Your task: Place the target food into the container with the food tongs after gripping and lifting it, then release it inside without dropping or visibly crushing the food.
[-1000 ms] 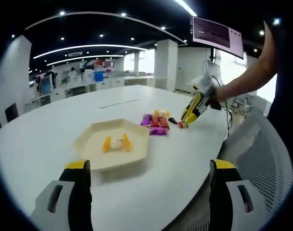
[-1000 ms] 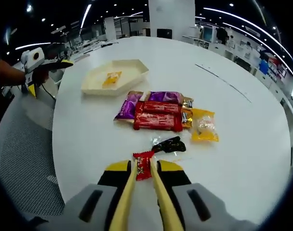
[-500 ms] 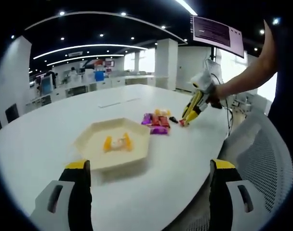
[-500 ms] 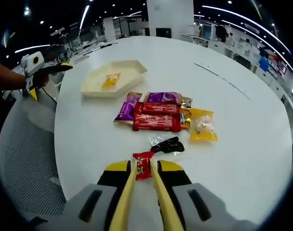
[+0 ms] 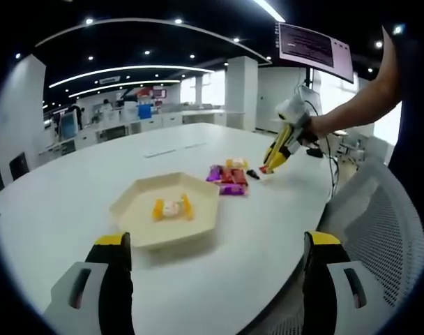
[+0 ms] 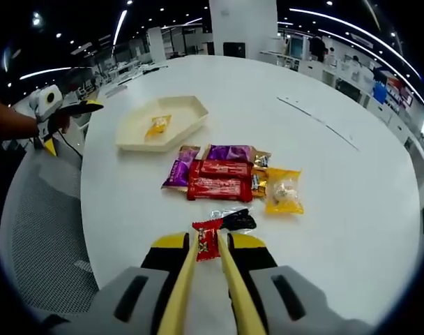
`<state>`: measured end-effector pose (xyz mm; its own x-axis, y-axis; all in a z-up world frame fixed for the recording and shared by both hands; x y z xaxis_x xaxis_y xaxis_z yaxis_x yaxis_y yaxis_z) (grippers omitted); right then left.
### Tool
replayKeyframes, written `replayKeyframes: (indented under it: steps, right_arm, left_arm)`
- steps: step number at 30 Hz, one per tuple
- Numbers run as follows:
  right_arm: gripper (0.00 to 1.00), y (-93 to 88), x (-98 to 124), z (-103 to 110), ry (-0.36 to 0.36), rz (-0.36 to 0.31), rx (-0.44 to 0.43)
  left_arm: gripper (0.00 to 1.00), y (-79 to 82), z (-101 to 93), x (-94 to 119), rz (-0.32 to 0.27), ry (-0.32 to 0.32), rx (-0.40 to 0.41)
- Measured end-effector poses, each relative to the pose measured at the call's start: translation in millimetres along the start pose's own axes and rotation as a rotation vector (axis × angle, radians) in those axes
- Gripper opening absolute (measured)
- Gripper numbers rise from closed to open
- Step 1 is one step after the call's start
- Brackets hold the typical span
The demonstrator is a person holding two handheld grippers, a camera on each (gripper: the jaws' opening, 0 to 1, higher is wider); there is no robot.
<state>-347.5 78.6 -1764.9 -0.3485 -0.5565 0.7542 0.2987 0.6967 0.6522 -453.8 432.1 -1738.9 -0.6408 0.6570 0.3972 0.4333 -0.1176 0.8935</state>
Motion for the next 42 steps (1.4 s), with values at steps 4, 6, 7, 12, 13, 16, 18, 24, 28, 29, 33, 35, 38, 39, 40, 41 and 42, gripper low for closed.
replayKeyframes:
  steps: [4, 6, 7, 12, 13, 16, 18, 24, 28, 29, 33, 35, 38, 39, 40, 41, 42]
  right_arm:
    - [0.2, 4.0, 4, -2, 0.0, 0.008, 0.01]
    - [0.2, 5.9, 6, -5, -0.011, 0.005, 0.021]
    - [0.2, 6.7, 6, -6, -0.014, 0.004, 0.022]
    - [0.2, 13.8, 12, -13, -0.021, 0.004, 0.011]
    - [0.2, 15.0, 14, -14, -0.022, 0.007, 0.012]
    - [0.2, 21.8, 21, -19, -0.031, 0.001, 0.007]
    - [0.2, 26.5, 24, -22, -0.032, -0.01, 0.002]
    - [0.2, 37.0, 31, -30, -0.043, -0.005, 0.022]
    - [0.2, 41.3, 33, -30, -0.043, -0.005, 0.025]
    - [0.2, 41.9, 33, -30, -0.046, -0.006, 0.024]
    - [0.2, 46.0, 30, -29, -0.048, -0.007, 0.016]
    - [0.2, 49.7, 29, -28, -0.044, -0.007, 0.019]
    - [0.2, 57.3, 28, -26, -0.034, -0.014, 0.011]
    - [0.2, 59.7, 28, -24, -0.034, -0.015, 0.019]
    - [0.2, 61.5, 27, -24, -0.034, -0.012, 0.027]
    - [0.2, 62.8, 26, -24, -0.033, -0.01, 0.027]
    - [0.2, 65.9, 24, -24, -0.03, -0.011, 0.03]
  left_arm:
    - [0.99, -0.7, 0.7, 0, 0.002, 0.005, -0.009]
    - [0.99, -0.9, 0.5, 0, 0.005, 0.006, -0.013]
    - [0.99, -0.9, 0.4, 0, 0.005, 0.006, -0.014]
    - [0.99, -1.5, 1.1, 0, 0.008, 0.009, -0.018]
    - [0.98, -1.6, 1.4, 0, 0.01, 0.012, -0.023]
    - [0.98, -1.9, 1.4, 0, 0.012, 0.013, -0.029]
    - [0.99, -3.4, 2.7, -1, 0.019, 0.018, -0.033]
    - [0.99, -4.4, 0.2, -1, 0.027, 0.002, -0.026]
    - [0.99, -4.5, 1.7, -1, 0.024, 0.006, -0.017]
    - [0.99, -4.8, 1.7, -1, 0.027, 0.008, -0.021]
    - [0.99, -4.9, 2.2, -1, 0.029, 0.014, -0.026]
    - [0.99, -4.8, 2.2, -1, 0.029, 0.016, -0.025]
    - [0.99, -6.8, 3.2, -1, 0.045, 0.023, -0.034]
    - [0.99, -7.2, 3.1, -1, 0.049, 0.024, -0.039]
    - [0.99, -7.5, 3.4, -1, 0.049, 0.023, -0.039]
    - [0.99, -7.3, 3.4, -1, 0.047, 0.022, -0.039]
    - [0.99, -6.2, 3.2, -1, 0.043, 0.024, -0.042]
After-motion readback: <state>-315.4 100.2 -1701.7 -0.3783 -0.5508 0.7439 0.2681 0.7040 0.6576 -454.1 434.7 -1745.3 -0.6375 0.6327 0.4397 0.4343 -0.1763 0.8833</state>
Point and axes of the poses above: the point that each gripper's makers call its tool centre point, and the gripper's own axes: x roughly backward along the fingers, z roughly to its left, y roughly out of its top, the point moved 6 cm from there along x, roughly backward along the fingers, and after that the axes turned 12 degrees about x, right-handed, at the moved point
